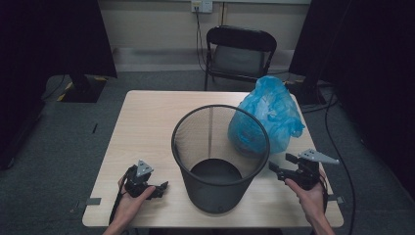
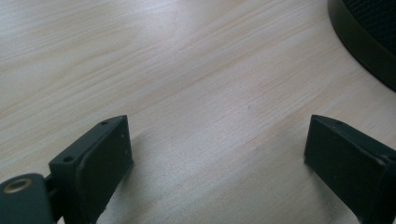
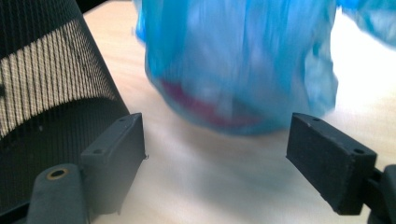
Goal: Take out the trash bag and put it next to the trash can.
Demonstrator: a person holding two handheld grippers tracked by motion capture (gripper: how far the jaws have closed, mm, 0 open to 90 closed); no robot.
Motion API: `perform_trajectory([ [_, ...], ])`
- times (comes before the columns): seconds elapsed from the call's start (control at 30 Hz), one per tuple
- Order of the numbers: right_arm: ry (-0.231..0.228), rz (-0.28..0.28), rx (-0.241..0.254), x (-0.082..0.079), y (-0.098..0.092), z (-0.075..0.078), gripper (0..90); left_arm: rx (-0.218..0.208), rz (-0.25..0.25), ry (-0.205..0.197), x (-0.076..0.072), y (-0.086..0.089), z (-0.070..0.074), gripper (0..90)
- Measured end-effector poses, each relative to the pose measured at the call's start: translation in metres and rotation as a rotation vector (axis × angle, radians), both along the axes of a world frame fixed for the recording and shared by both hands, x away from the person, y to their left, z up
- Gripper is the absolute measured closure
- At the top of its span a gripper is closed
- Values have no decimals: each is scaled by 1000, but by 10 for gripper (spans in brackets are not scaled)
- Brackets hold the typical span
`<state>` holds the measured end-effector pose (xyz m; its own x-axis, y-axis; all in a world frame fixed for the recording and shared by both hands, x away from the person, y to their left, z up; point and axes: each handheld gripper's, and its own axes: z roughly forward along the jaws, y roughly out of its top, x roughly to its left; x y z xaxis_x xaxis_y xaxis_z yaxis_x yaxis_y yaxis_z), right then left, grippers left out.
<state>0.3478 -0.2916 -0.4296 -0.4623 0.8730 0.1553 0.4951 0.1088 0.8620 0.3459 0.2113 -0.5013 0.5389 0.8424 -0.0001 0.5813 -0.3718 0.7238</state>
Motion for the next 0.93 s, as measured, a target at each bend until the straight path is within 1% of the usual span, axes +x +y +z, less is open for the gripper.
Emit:
perform_trajectory([
  [0.07, 9, 1, -18, -5, 0, -6, 187, -1, 4, 1, 0, 0, 0, 67],
  [0.1, 31, 6, -43, -9, 1, -14, 186, 4, 5, 1, 0, -1, 0, 65],
  [0.13, 31, 6, -43, -9, 1, -14, 186, 6, 7, 2, 0, -1, 0, 65],
  [0.2, 62, 8, -64, -11, 1, -24, 186, 3, 14, 2, 0, -2, 0, 60],
  [0.23, 72, -3, -80, -12, 0, -29, 187, 3, 18, 3, -1, -2, 0, 59],
  [0.27, 103, -33, -111, -11, 1, -38, 195, 3, 19, 3, -1, -2, 0, 58],
  [0.3, 103, -33, -111, -11, 1, -38, 195, 3, 19, 3, -1, -2, 0, 59],
  [0.33, 114, -35, -120, -11, 1, -43, 191, 2, 19, 3, -1, -2, 0, 59],
  [0.4, 155, -31, -143, -9, 2, -52, 183, 3, 19, 2, -1, -2, 0, 59],
  [0.47, 185, -43, -148, -6, 1, -59, 178, 3, 19, 2, -1, -2, 0, 59],
  [0.5, 191, -46, -160, -4, 1, -62, 178, 3, 19, 2, -1, -2, 0, 59],
  [0.53, 195, -58, -170, -4, 1, -64, 174, 3, 19, 2, -1, -2, 0, 59],
  [0.6, 173, -77, -195, -4, 2, -66, 174, 3, 19, 2, -1, -2, 0, 59],
  [0.63, 167, -86, -194, -4, 3, -67, 171, 4, 19, 2, -1, -2, 0, 59],
  [0.67, 157, -90, -203, -5, 4, -68, 171, 3, 19, 2, -1, -2, 0, 59],
  [0.7, 146, -95, -221, -6, 6, -69, 169, 3, 19, 2, -1, -2, 0, 59],
  [0.77, 140, -107, -245, -7, 10, -70, 153, 3, 19, 2, -1, -3, 0, 59],
  [0.93, 141, -110, -245, -7, 10, -70, 152, 3, 19, 2, -1, -2, 0, 59],
])
